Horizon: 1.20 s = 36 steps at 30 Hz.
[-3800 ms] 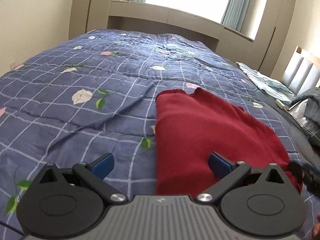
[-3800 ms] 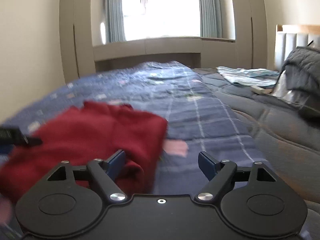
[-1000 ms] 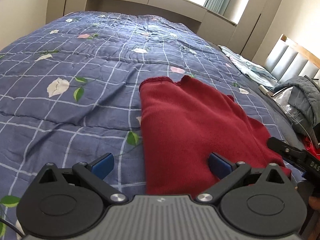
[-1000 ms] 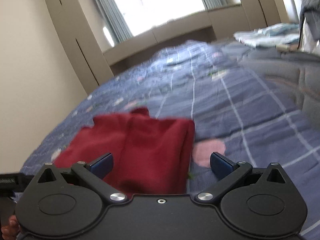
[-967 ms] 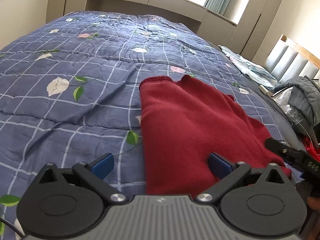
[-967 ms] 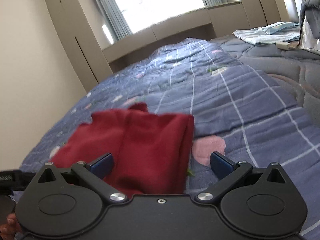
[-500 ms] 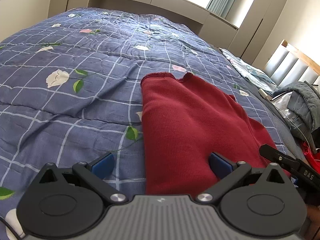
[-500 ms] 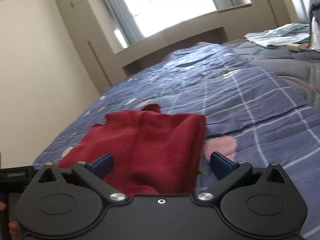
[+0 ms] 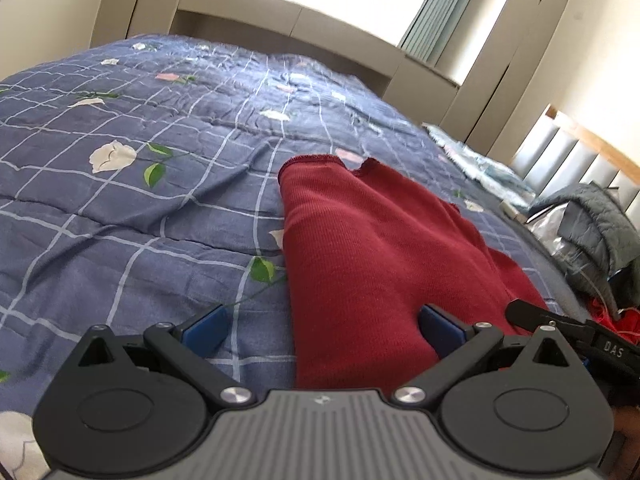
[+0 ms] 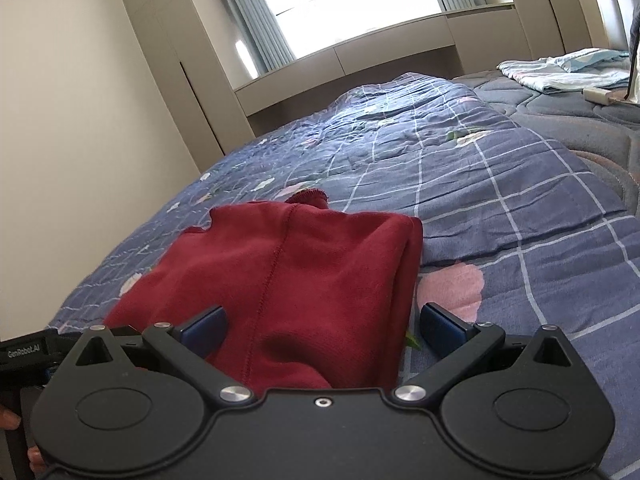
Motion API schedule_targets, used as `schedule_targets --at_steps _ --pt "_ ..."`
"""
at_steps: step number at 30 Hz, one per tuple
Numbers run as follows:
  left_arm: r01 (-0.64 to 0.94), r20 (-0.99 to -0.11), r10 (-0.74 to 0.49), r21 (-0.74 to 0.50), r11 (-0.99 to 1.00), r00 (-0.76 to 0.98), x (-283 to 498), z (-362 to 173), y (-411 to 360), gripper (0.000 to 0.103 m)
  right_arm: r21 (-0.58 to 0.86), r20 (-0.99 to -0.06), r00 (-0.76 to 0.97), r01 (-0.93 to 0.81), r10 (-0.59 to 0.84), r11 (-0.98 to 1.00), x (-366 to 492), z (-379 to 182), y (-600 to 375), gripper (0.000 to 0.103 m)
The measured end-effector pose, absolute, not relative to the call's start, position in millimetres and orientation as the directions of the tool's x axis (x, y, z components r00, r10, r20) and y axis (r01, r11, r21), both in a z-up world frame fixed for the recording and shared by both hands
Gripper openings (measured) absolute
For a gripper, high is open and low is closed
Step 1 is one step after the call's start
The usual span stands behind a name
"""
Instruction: Fold small clothes
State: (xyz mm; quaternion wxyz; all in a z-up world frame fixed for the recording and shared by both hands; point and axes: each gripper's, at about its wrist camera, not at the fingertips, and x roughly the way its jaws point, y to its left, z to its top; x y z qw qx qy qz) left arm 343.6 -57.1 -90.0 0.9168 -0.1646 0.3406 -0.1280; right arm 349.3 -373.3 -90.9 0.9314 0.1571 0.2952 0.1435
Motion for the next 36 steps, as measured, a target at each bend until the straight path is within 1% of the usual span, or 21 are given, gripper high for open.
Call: schedule_targets --at_steps 4,11,17,19,21,22,24,27,30,34,36 --pt "0.122 -0.574 -0.343 -0.387 0.914 0.744 342.4 -90.7 -57.2 0.103 0.351 -0.521 0.780 -0.174 0.346 0.920 351.0 -91.1 -369.2 0.103" --pt "0.115 -0.569 -0.325 -0.373 0.921 0.756 339.6 -90.7 -59.5 0.103 0.360 -0.515 0.782 -0.174 0.351 0.917 351.0 -91.6 -372.1 0.102" --pt "0.091 -0.619 -0.315 -0.365 0.926 0.719 344.5 -82.5 -61.5 0.103 0.369 -0.503 0.789 -0.173 0.353 0.913 349.0 -90.6 -374.2 0.097" --pt "0.078 -0.640 -0.319 -0.375 0.924 0.699 347.7 -80.2 -60.5 0.103 0.369 -0.501 0.790 -0.175 0.354 0.913 348.5 -90.4 -374.3 0.093" --pt "0.064 -0.661 -0.314 -0.374 0.925 0.682 349.7 -78.5 -60.2 0.103 0.369 -0.494 0.793 -0.180 0.357 0.912 346.9 -89.6 -374.2 0.080" --pt "0.051 -0.674 -0.306 -0.369 0.928 0.672 350.9 -76.8 -61.1 0.103 0.373 -0.486 0.794 -0.188 0.364 0.908 345.7 -88.9 -374.7 0.077" --pt "0.025 -0.701 -0.290 -0.362 0.932 0.652 353.4 -73.7 -63.0 0.103 0.382 -0.475 0.794 -0.203 0.380 0.901 344.0 -88.1 -375.5 0.065" --pt "-0.014 -0.745 -0.267 -0.348 0.937 0.612 358.2 -67.2 -65.1 0.103 0.389 -0.465 0.792 -0.218 0.395 0.895 343.0 -87.1 -374.3 0.055" --pt "-0.026 -0.773 -0.249 -0.325 0.945 0.584 361.6 -61.8 -67.4 0.103 0.382 -0.461 0.792 -0.230 0.400 0.895 341.4 -86.2 -372.1 0.051" --pt "-0.025 -0.807 -0.244 -0.305 0.952 0.538 369.2 -58.5 -71.1 0.103 0.391 -0.460 0.791 -0.229 0.404 0.892 341.2 -86.5 -371.6 0.052" --pt "-0.040 -0.829 -0.258 -0.319 0.947 0.496 375.6 -58.4 -70.5 0.103 0.407 -0.459 0.787 -0.226 0.412 0.885 341.6 -87.4 -373.4 0.052"
